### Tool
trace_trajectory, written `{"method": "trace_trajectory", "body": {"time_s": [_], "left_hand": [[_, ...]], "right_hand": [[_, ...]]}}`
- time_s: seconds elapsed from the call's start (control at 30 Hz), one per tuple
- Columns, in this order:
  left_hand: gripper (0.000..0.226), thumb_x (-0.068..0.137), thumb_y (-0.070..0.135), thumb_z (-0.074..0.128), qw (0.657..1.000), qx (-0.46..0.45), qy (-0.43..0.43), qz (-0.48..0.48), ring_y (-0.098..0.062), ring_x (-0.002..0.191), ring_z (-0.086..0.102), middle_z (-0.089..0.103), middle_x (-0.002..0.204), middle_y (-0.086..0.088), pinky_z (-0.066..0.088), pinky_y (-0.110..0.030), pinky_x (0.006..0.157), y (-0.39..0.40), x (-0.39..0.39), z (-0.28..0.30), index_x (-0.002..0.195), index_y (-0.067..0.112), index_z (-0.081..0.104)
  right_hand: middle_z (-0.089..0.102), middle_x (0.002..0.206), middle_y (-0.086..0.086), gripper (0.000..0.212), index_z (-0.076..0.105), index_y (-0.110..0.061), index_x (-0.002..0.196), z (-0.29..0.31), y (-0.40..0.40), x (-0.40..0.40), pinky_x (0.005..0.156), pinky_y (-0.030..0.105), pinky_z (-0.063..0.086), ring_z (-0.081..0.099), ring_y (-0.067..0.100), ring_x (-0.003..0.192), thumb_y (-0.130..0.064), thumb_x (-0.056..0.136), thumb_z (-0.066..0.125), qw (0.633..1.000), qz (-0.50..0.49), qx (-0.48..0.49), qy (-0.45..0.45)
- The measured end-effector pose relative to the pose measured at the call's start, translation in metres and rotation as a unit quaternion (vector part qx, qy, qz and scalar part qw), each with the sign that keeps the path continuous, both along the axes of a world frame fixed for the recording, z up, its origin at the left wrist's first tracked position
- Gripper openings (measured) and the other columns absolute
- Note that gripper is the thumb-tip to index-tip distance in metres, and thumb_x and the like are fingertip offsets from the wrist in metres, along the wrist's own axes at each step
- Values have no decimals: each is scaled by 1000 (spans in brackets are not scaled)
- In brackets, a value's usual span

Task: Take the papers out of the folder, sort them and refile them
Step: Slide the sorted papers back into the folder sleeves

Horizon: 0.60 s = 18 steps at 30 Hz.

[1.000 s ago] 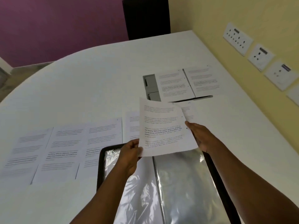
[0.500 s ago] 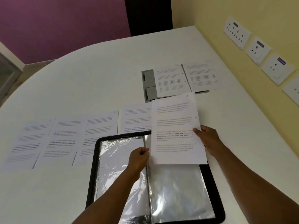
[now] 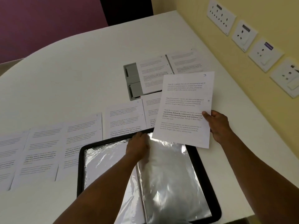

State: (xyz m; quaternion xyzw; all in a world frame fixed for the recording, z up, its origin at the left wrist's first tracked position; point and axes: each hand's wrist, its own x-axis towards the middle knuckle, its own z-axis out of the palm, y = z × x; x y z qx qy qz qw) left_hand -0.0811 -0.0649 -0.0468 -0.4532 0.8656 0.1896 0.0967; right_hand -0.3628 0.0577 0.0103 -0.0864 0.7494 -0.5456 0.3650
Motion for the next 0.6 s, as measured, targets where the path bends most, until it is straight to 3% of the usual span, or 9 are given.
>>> {"method": "trace_trajectory", "body": {"time_s": [0.23,0.4,0.47,0.6], "left_hand": [[24,89,18,53,996,-72,9,-44,-31,100,54,58,110,-9,46,-38,80,-16,-6,-16,106,12,69],[9,80,10,63,992,-85,65,-63,-34,80,60,65,87,-10,45,-38,68,-20,-5,-16,88,10,67],[14,78,8,64,991,-70,93,-63,-34,78,61,65,84,-10,45,-37,67,-22,-4,-16,92,11,65],[27,82,22,69,992,15,122,-25,-26,94,59,65,102,-6,46,-36,79,-31,-5,-13,108,15,64]], "right_hand": [[71,98,0,5,68,-26,96,-4,-23,-2,84,42,56,67,21,90,-24,93,64,1000,-18,-8,-20],[71,96,-1,8,68,-23,100,-7,-37,0,80,39,56,66,18,86,-23,93,64,999,-24,-11,-26],[70,95,-2,7,68,-23,99,-7,-41,-1,79,38,56,66,18,86,-22,94,63,999,-29,-15,-27],[70,96,-1,10,67,-19,103,-5,-47,-3,76,36,56,65,17,86,-21,94,62,999,-34,-23,-26]]}}
